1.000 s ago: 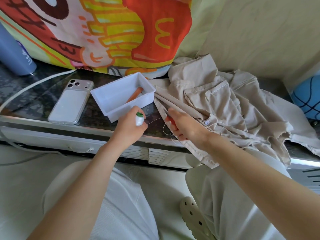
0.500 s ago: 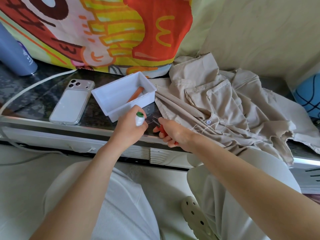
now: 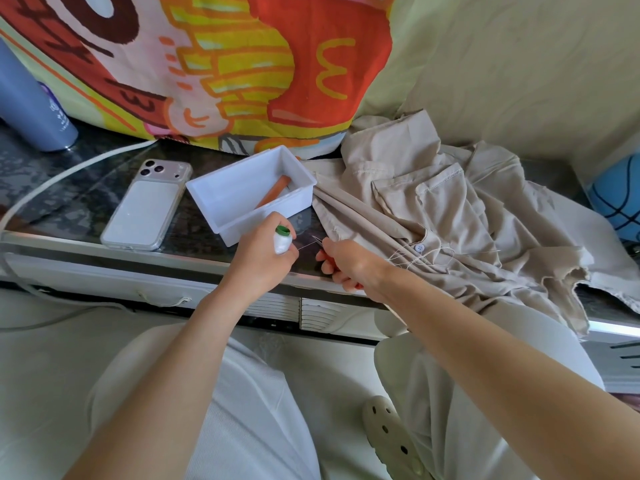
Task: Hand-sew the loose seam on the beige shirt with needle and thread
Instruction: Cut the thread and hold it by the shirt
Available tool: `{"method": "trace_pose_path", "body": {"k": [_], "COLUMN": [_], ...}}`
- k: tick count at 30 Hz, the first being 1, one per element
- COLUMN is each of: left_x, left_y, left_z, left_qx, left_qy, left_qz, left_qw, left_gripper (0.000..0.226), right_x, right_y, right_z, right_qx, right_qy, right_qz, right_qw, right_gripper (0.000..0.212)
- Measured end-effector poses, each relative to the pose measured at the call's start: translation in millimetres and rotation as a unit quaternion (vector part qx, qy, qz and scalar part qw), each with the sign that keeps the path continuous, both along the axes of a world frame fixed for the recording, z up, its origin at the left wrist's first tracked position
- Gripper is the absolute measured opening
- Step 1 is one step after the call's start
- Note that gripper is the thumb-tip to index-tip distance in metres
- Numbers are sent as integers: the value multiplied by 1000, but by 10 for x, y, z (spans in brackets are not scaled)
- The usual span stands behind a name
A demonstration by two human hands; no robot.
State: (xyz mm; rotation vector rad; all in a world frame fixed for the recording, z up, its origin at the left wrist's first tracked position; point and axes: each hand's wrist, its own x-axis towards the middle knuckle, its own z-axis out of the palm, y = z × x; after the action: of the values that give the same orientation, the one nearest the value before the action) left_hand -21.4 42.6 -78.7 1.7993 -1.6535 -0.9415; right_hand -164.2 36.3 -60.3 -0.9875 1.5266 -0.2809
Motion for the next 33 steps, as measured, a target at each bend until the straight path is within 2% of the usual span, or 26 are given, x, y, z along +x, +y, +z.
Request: {"method": "trace_pose_path", "body": {"k": [6,13,16,19,21,26,30,33], "left_x": [1,4,-7,-34,-48,-65,-70,-57], "left_y": [5,18,11,-6,-21,-34,-41,-43], "left_z": [5,-29,-51,-78,-95,-91,-88,-102], "left_qx": [-15,-57,-71,-89,-91,-92,-81,-74], "left_qy": [-6,-45,-68,-102,-110,-86,-67,-58], "left_qz": [16,9,4,-7,-8,-4,-2,0], "left_qw": [1000,997,995,991,990,992,994,996], "left_gripper": [17,17,20,32,38,36,36,35], "right_x": [-17,-245,-347,-408,-422,-362,-222,-138], "right_y": [-9,60,57,-5,-76,-239,-294,-324], "right_z": [26,66,115,131,123,11,-142,-237], "right_qx": [-38,1,-68,-196,-242,-273,-268,-275], "right_qy": [30,1,46,104,126,163,156,165], "right_qz": [40,46,60,72,83,127,141,138], "right_qw": [998,999,995,972,958,939,940,937], "right_gripper": [37,41,39,37,34,21,21,12]}}
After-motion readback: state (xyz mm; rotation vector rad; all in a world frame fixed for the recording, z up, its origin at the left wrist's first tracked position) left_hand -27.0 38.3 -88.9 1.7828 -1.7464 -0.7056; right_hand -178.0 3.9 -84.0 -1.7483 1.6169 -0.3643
